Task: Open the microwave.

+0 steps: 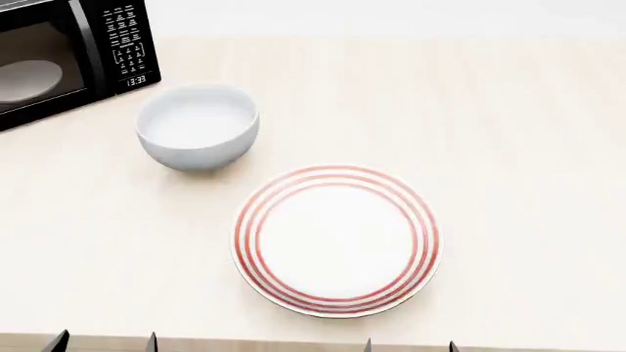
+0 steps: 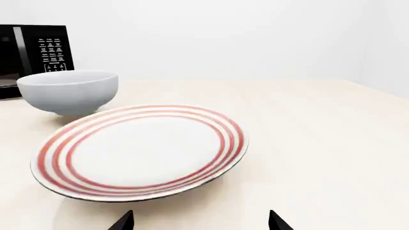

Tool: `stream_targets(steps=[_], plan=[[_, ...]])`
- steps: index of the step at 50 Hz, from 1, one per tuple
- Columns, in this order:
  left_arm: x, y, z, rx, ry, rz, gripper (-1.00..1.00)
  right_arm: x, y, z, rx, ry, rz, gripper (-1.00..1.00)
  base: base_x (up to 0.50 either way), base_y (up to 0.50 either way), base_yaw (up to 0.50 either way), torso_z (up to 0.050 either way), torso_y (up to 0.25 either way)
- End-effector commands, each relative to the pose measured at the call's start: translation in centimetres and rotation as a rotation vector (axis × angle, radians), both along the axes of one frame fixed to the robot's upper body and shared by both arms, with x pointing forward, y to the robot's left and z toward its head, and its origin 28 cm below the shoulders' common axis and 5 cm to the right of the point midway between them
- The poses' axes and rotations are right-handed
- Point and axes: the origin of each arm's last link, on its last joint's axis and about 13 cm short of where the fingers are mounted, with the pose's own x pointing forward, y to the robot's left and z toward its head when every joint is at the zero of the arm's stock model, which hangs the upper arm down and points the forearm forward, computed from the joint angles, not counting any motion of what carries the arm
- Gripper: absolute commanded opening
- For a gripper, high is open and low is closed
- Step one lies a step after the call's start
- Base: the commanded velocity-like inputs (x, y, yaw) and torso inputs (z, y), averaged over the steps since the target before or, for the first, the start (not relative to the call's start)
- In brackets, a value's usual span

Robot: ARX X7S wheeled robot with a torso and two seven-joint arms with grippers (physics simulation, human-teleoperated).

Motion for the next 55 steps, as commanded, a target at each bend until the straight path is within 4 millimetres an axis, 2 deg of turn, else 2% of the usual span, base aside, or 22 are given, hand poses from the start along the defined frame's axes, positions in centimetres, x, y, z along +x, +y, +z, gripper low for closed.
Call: stream_targets(steps=[1, 6, 15, 31, 55], plan=[[-0.4, 0.1, 0.7, 0.006, -0.032, -0.005, 1.0, -0.3, 0.1, 0.6, 0.016, -0.011, 0.001, 1.0, 0.0, 0.0, 0.0, 0.0, 0.0], [-1.7, -0.1, 2.6, 0.013, -0.087, -0.023, 1.0, -1.3, 0.3, 2.7, 0.015, -0.046, -0.007, 1.0, 0.0, 0.0, 0.0, 0.0, 0.0], [-2.0, 0.0, 3.3, 0.026, -0.122, -0.013, 1.0, -2.1, 0.5, 4.2, 0.0, -0.107, 0.006, 1.0, 0.01, 0.0, 0.0, 0.0, 0.0], [-2.4, -0.2, 3.3, 0.026, -0.127, -0.032, 1.0, -2.0, 0.8, 3.9, -0.013, -0.115, 0.022, 1.0, 0.18, 0.25, 0.0, 0.0, 0.0], [-2.3, -0.2, 3.1, 0.028, -0.113, -0.034, 1.0, -1.7, 1.0, 3.5, -0.012, -0.106, 0.041, 1.0, 0.2, 0.44, 0.0, 0.0, 0.0]])
